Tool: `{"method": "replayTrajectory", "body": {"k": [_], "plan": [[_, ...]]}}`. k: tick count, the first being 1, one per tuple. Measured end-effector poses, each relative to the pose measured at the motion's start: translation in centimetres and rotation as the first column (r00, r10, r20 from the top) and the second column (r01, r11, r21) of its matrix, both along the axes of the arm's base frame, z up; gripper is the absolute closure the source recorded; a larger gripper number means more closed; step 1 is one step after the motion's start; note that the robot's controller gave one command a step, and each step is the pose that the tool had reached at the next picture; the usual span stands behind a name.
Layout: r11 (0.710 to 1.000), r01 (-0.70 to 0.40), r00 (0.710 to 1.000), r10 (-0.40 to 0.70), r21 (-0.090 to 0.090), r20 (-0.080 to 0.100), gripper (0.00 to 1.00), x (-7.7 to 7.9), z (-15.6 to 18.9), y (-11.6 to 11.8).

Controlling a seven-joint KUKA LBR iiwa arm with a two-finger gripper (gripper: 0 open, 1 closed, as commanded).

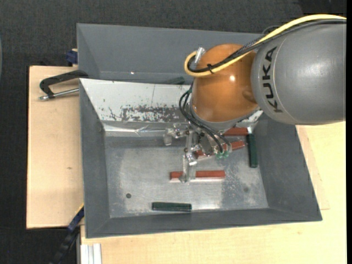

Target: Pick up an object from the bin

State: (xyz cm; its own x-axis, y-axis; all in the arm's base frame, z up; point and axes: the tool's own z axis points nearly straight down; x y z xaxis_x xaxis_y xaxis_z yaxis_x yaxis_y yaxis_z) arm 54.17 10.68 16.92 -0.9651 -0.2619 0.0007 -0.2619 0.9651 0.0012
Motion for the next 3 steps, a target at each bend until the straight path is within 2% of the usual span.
{"method": "replayTrajectory", "body": {"k": [1, 2, 3], "plan": [[1.000, 0.005, 1.000, -0.005, 0.000, 0.004, 0.00, -0.2, -3.7, -2.9], [0.993, 0.121, 0.993, -0.121, 0.000, 0.001, 1.00, -1.7, -9.9, -3.6], [0.993, 0.121, 0.993, -0.121, 0.001, 0.001, 1.00, -1.7, -9.9, -3.6]]}}
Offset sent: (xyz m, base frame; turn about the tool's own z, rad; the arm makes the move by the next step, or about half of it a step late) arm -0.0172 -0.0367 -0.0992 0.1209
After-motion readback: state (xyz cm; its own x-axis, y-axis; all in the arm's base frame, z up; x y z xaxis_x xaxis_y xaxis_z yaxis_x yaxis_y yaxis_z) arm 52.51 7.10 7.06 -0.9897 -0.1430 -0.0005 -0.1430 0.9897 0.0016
